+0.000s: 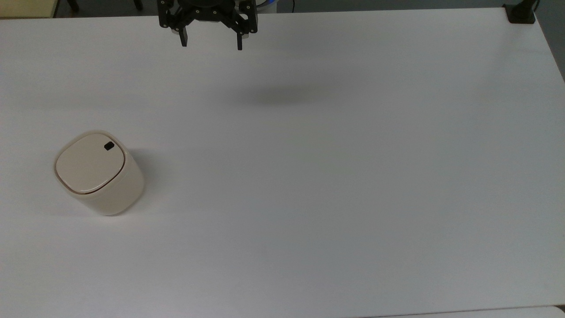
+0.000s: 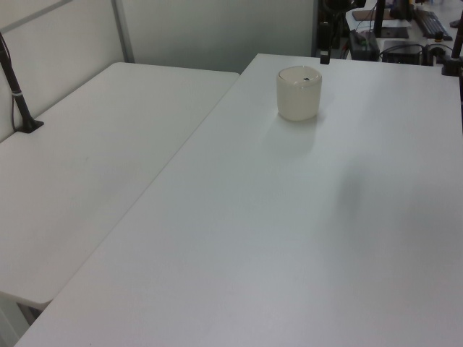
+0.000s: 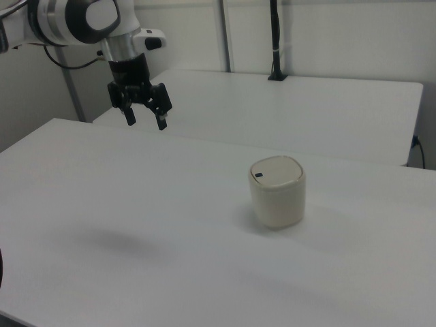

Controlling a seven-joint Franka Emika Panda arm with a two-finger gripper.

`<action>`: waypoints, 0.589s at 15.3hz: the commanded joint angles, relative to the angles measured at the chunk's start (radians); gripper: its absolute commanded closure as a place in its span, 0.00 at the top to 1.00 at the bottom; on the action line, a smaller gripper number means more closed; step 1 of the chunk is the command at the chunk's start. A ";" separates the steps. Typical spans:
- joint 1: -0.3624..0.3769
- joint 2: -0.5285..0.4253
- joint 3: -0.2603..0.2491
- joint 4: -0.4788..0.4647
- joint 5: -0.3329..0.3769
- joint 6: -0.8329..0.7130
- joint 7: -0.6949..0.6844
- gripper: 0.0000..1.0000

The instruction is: Open the trash bin

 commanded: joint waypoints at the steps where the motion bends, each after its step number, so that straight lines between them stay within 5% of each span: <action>1: 0.008 -0.030 -0.009 -0.020 -0.010 -0.027 0.010 1.00; 9: 0.006 -0.030 -0.009 -0.018 -0.010 -0.027 0.004 0.99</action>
